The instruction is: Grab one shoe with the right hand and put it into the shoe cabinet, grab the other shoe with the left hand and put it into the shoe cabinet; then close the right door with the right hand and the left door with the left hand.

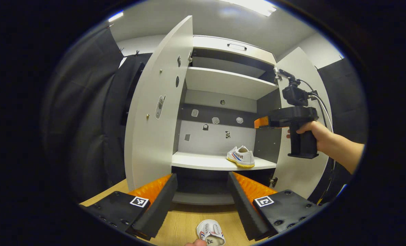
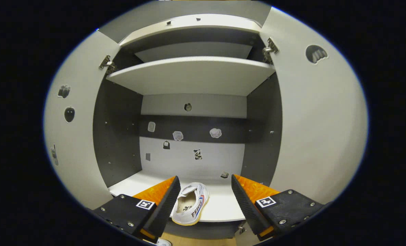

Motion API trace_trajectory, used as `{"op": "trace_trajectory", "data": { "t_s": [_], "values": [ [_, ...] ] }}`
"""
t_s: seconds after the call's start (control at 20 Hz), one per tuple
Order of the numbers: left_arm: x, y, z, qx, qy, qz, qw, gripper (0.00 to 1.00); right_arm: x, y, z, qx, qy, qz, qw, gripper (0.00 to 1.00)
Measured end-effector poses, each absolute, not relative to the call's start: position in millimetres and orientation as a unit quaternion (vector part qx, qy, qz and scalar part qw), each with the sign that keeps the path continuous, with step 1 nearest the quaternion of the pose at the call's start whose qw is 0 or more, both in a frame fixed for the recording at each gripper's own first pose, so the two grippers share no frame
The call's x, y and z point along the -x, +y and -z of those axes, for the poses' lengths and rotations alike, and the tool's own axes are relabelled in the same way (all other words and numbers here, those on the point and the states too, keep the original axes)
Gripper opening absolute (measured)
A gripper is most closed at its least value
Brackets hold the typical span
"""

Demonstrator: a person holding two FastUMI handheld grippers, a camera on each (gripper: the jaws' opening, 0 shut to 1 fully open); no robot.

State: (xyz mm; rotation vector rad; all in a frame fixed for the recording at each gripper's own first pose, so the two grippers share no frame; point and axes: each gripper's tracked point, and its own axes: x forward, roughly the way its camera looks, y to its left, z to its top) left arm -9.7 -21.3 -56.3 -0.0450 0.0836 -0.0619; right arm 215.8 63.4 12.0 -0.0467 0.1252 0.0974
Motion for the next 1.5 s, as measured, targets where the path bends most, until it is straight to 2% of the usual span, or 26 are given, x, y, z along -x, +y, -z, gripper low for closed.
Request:
{"op": "trace_trajectory", "data": {
  "t_s": [0.25, 0.45, 0.5, 0.55, 0.6, 0.7, 0.75, 0.8, 1.15, 1.2, 1.35, 1.5],
  "values": [
    [8, -31, 59, 0.016, 0.046, 0.041, 0.998, 0.96, -140, 51, -34, 0.034, 0.005, -0.056, 0.998, 0.92],
    [9, -39, 73, 0.012, 0.06, 0.047, 0.997, 0.96, -88, 37, -29, 0.065, -0.026, -0.04, 0.997, 0.93],
    [9, -39, 79, 0.011, 0.066, 0.047, 0.997, 0.96, -76, 36, -25, 0.071, -0.033, -0.037, 0.996, 0.97],
    [10, -40, 85, 0.011, 0.075, 0.047, 0.996, 0.96, -64, 34, -20, 0.075, -0.036, -0.031, 0.996, 0.87],
    [12, -41, 93, 0.01, 0.085, 0.045, 0.995, 0.96, -54, 33, -13, 0.075, -0.036, -0.027, 0.996, 0.93],
    [13, -38, 112, 0.005, 0.108, 0.043, 0.993, 0.96, -37, 36, 4, 0.063, -0.028, -0.029, 0.997, 0.94],
    [14, -35, 122, 0.0, 0.119, 0.043, 0.992, 0.96, -31, 39, 14, 0.055, -0.024, -0.033, 0.998, 0.97],
    [16, -33, 134, -0.003, 0.133, 0.044, 0.99, 0.97, -25, 38, 25, 0.048, -0.019, -0.033, 0.998, 0.94],
    [54, -26, 272, -0.038, 0.298, 0.085, 0.95, 0.97, 9, 25, 81, -0.003, 0.021, -0.019, 1.0, 0.94],
    [59, -26, 295, -0.047, 0.322, 0.09, 0.941, 0.99, 10, 22, 86, -0.01, 0.029, -0.017, 0.999, 0.94],
    [75, -28, 354, -0.064, 0.382, 0.105, 0.916, 0.98, 13, 5, 89, -0.001, 0.033, 0.004, 0.999, 0.94],
    [79, -31, 387, -0.054, 0.416, 0.097, 0.903, 0.98, 17, -10, 86, 0.026, 0.032, 0.019, 0.999, 0.94]
  ]
}}
